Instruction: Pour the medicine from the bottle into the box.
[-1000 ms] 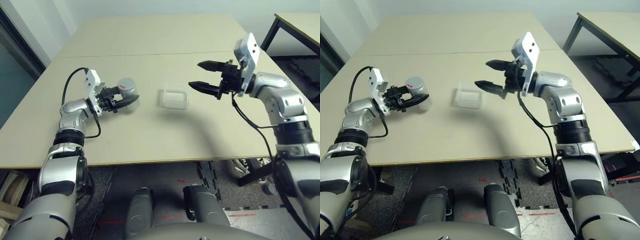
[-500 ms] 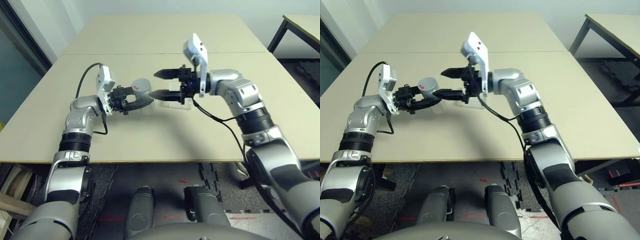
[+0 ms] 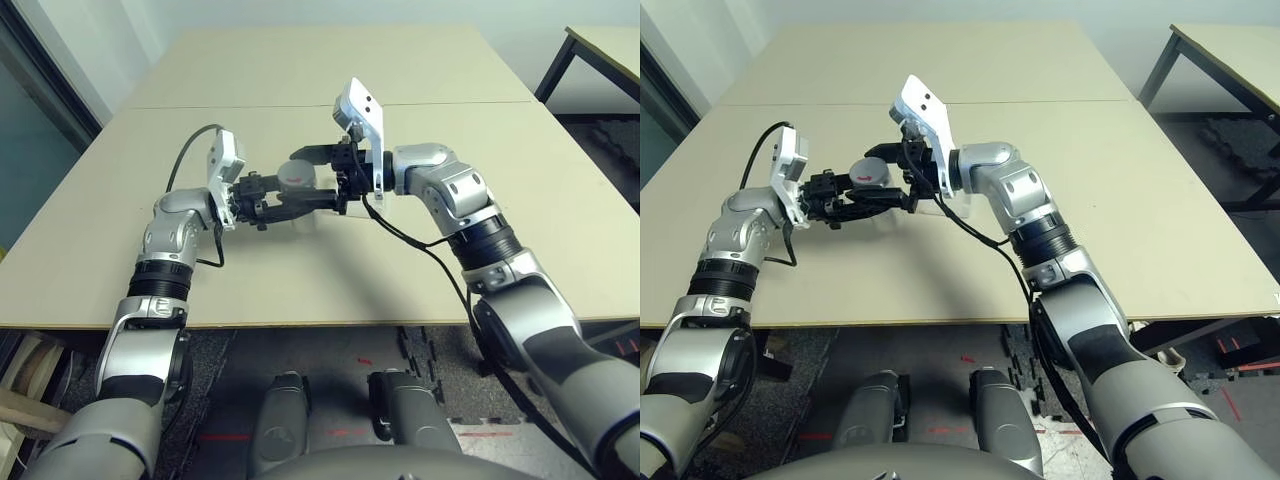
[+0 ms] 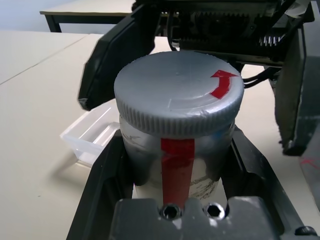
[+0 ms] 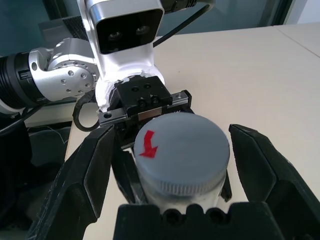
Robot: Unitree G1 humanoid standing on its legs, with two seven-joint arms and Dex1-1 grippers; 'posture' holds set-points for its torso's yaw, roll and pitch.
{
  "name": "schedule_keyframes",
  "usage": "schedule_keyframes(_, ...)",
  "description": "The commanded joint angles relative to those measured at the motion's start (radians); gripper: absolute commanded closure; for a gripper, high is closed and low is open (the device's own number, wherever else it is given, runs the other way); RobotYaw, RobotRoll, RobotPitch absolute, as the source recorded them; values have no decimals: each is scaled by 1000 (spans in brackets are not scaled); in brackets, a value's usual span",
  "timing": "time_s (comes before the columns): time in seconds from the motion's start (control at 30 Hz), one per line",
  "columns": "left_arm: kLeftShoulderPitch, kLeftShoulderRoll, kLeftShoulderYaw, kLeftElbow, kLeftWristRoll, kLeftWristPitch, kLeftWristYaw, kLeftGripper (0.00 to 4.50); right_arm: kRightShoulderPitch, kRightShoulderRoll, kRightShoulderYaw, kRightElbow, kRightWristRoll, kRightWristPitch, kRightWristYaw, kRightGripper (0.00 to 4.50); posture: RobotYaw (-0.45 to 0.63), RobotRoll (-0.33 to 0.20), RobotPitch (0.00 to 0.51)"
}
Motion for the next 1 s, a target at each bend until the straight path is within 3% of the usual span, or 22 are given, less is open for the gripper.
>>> schedule_keyframes(0.03,-17,2,-11,-17,-10,6,-10,1949,-22,4,1,20,-5,-2,2,0,14,0,96)
schedule_keyframes(0.07,-17,3,-12,-17,-10,7,-10,1949,-24,4,-1,23,-5,-3,2,0,15,0,98)
schedule_keyframes(0.17,-9,6,-17,-28,-13,13,-15,1949,-24,2,-7,24,2,3,6,578,16,0,100)
schedule_keyframes(0.27,-1,12,-24,-44,-19,31,-32,1949,-15,-14,-5,18,4,-3,30,1710,18,0,99)
schedule_keyframes(0.3,-2,13,-25,-48,-22,40,-38,1949,-10,-23,1,16,4,-15,52,1902,19,0,99)
schedule_keyframes(0.67,-4,33,-61,-203,-88,214,-129,1949,5,-91,26,20,86,-97,390,1899,39,0,86)
schedule_keyframes(0.97,10,40,-75,-245,-89,233,-136,1949,-36,-96,17,92,55,-154,402,1899,41,0,68)
schedule_keyframes(1.0,11,42,-74,-244,-87,228,-135,1949,-37,-96,15,95,52,-155,392,1170,41,0,68)
